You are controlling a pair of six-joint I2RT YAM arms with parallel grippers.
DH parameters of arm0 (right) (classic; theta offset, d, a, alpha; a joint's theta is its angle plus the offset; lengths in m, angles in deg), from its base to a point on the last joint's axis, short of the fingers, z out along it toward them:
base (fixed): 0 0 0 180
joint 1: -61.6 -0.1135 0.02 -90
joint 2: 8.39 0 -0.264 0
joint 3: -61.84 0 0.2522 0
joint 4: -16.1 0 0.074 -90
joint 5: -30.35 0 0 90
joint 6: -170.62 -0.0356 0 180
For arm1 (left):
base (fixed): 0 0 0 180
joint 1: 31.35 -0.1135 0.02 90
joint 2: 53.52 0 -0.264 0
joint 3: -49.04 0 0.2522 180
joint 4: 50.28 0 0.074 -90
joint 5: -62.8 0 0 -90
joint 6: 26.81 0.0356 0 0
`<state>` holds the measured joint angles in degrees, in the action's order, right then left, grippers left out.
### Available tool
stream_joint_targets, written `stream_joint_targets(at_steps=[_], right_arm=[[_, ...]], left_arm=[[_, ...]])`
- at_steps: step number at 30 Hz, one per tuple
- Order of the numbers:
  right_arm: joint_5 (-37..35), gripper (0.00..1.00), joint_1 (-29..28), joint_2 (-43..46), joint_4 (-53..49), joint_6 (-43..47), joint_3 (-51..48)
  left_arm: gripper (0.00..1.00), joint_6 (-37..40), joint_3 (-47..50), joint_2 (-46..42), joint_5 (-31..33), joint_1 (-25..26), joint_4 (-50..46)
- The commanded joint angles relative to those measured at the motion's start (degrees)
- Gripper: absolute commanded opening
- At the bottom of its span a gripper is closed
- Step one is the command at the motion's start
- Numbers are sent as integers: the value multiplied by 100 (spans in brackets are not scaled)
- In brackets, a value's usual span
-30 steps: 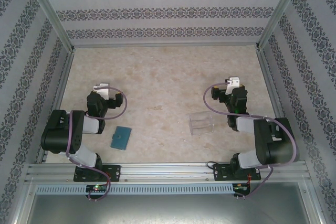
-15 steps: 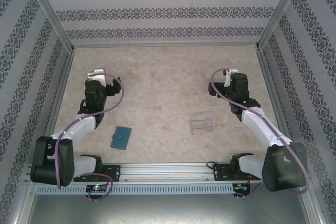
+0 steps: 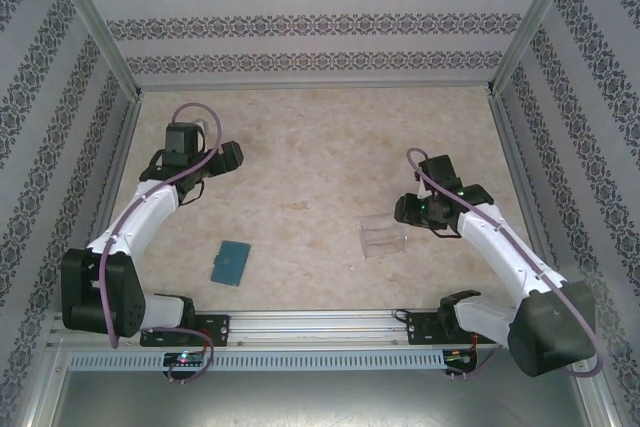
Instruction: Take the credit cards out of the card holder
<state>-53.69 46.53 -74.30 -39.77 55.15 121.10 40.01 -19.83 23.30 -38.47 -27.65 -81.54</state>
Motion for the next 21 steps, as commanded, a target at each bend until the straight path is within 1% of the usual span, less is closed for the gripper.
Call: stream_joint_targets(at_steps=[1, 4, 9, 12, 16, 21], right_arm=[[-406, 42, -168, -210, -556, -96, 135], [-568, 41, -234, -398, -446, 2, 151], [-507, 42, -283, -804, -265, 296, 252], [-501, 42, -348, -987, -238, 469, 319], [-475, 41, -356, -1093, -143, 567, 337], [-439, 36, -365, -1337, -34, 680, 402]], left_arm=[[95, 64, -635, 128, -337, 28, -1359], [95, 328, -1006, 262, -384, 21, -1920], [96, 735, -1384, 444, -425, 24, -2549], [96, 899, -1425, 485, -447, 25, -2660], [97, 1039, -1416, 475, -662, 25, -2679], [97, 1084, -1403, 602, -761, 25, -2659]])
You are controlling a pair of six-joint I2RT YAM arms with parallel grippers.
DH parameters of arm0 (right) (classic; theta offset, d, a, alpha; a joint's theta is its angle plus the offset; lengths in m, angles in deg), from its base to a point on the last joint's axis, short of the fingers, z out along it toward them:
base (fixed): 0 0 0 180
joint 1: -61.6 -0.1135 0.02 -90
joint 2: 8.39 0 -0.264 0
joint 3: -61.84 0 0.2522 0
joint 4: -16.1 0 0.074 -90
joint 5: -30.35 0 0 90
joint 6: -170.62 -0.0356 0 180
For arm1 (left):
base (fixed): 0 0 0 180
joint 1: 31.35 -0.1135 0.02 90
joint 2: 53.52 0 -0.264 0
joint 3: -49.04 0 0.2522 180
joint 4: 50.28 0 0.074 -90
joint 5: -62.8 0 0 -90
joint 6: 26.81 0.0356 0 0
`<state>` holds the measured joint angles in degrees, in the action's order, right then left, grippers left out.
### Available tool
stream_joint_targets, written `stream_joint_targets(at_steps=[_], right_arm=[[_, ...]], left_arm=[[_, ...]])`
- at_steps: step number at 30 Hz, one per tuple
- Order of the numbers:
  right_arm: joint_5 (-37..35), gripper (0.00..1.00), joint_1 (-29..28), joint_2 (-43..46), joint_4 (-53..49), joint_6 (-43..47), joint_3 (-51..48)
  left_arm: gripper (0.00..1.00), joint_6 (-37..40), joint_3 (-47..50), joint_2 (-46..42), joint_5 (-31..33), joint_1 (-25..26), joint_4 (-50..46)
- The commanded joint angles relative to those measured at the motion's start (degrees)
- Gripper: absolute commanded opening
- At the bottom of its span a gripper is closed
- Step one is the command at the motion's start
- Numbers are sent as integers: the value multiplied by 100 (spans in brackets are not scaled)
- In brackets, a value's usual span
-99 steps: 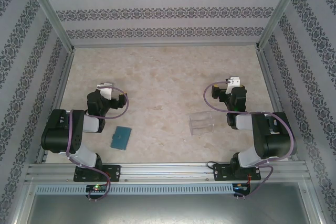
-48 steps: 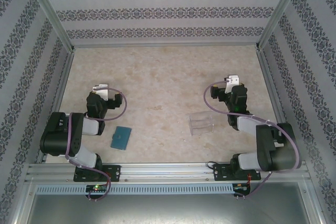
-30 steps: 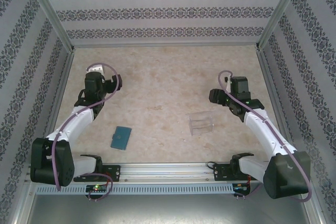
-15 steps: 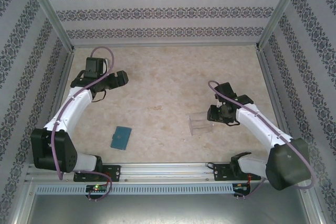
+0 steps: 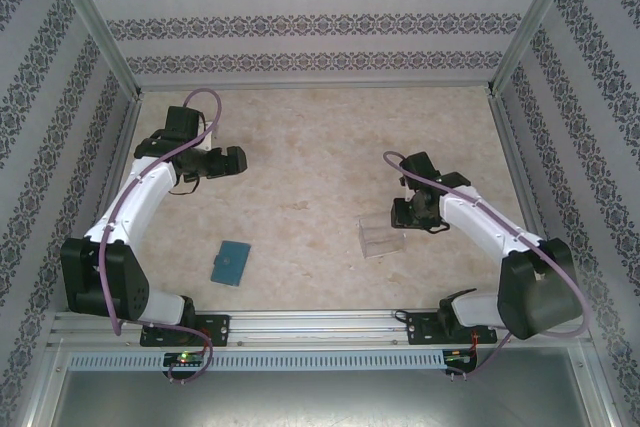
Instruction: Take the credit cards out of the card holder
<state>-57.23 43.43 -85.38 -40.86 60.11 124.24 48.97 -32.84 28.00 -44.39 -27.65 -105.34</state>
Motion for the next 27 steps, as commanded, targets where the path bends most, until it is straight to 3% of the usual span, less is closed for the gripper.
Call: stream_joint_targets(at_steps=[1, 12, 23, 27], right_arm=[[-33, 34, -70, -253, 75, 211, 122], [108, 35, -125, 136, -225, 159, 425], [266, 33, -47, -638, 48, 513, 501], [336, 28, -50, -679, 144, 531, 428]], left_arm=[[97, 178, -119, 162, -208, 23, -282], [97, 279, -159, 197, -172, 25, -326], [97, 350, -150, 179, -163, 23, -358], [97, 341, -149, 189, -190, 25, -347]])
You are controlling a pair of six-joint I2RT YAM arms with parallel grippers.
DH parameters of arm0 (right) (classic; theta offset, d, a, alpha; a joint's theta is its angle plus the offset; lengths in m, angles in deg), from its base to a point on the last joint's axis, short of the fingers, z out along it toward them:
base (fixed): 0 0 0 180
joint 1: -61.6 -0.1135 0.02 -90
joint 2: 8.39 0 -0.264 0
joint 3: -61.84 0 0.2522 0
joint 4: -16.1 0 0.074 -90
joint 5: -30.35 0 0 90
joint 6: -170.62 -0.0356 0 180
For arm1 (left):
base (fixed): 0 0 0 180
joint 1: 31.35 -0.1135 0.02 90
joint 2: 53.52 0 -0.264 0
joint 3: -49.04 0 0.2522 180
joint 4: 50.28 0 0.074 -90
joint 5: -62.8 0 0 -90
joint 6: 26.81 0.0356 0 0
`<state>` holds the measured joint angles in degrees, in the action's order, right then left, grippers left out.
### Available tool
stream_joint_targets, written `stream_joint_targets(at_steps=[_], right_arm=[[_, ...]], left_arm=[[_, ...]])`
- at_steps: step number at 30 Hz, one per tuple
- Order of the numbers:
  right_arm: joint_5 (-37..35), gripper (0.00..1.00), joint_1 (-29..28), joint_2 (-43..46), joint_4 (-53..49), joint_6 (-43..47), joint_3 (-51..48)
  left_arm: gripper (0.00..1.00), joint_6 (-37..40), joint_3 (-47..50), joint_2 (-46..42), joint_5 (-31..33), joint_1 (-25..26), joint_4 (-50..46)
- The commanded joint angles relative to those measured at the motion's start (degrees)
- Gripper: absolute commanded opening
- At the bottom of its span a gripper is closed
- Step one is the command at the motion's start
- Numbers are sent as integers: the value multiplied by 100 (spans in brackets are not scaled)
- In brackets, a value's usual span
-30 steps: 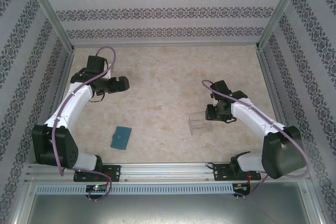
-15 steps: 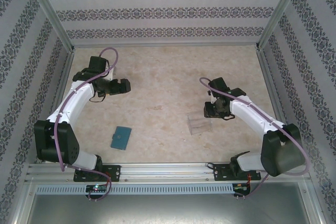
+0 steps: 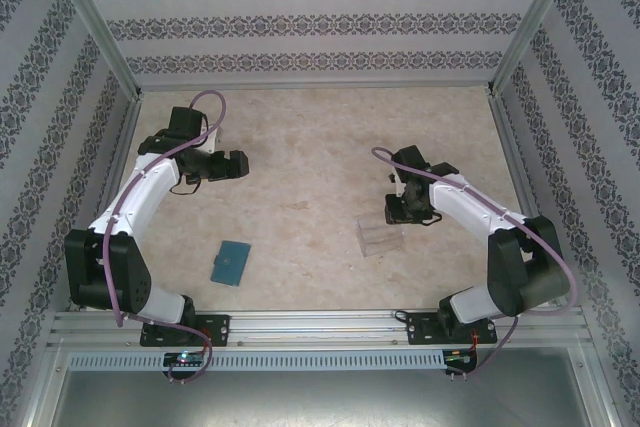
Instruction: Take the credit cards out of the card holder
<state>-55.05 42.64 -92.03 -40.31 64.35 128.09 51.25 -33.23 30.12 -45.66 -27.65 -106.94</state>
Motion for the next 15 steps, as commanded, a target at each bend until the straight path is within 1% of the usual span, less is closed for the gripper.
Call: stream_joint_targets(at_steps=[1, 6, 11, 15], right_arm=[[112, 25, 25, -9, 90, 105, 26], [46, 13, 4, 97, 39, 133, 9], [-140, 7, -93, 207, -103, 48, 160], [-507, 2, -385, 74, -300, -409, 567]], left_arm=[[97, 113, -110, -18, -70, 24, -191], [97, 98, -101, -37, -101, 21, -167], [97, -27, -85, -55, -224, 25, -111], [97, -295, 45, -124, -181, 27, -17]])
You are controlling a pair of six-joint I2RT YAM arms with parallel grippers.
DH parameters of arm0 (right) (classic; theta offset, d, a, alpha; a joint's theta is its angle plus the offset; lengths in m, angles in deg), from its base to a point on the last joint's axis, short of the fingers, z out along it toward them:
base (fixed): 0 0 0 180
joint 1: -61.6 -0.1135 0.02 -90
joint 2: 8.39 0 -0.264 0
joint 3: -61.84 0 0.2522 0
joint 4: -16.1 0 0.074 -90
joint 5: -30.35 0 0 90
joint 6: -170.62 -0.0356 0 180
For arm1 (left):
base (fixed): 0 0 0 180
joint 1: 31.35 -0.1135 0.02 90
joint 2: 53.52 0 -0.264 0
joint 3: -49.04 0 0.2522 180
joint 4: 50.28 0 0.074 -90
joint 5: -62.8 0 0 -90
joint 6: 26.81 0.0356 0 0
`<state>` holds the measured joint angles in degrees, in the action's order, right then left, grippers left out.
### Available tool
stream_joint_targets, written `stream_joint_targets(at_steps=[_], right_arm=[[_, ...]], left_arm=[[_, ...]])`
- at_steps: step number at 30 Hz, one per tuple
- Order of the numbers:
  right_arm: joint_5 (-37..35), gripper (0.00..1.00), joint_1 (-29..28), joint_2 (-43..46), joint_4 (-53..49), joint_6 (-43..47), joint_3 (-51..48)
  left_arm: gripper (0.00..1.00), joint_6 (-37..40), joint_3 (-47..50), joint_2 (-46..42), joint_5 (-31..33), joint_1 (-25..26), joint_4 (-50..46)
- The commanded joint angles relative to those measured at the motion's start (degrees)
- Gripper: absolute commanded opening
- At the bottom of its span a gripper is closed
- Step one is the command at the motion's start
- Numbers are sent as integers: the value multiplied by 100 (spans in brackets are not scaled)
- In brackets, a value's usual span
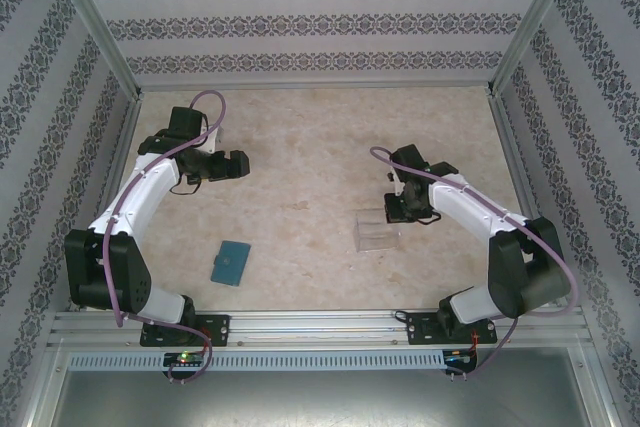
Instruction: Take the credit cards out of the card holder
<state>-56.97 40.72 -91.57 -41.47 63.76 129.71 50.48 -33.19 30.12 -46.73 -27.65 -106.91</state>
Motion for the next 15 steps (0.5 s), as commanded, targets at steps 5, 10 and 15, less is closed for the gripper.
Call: stream_joint_targets(at_steps=[5, 10, 15], right_arm=[[-727, 0, -606, -479, -314, -994, 1192], [-858, 0, -970, -1561, -426, -1332, 2493], [-1025, 0, -1136, -2691, -735, -1470, 3970]], left_arm=[[96, -449, 231, -228, 39, 106, 73], [96, -721, 564, -309, 240, 170, 239], [95, -878, 798, -371, 209, 227, 309]])
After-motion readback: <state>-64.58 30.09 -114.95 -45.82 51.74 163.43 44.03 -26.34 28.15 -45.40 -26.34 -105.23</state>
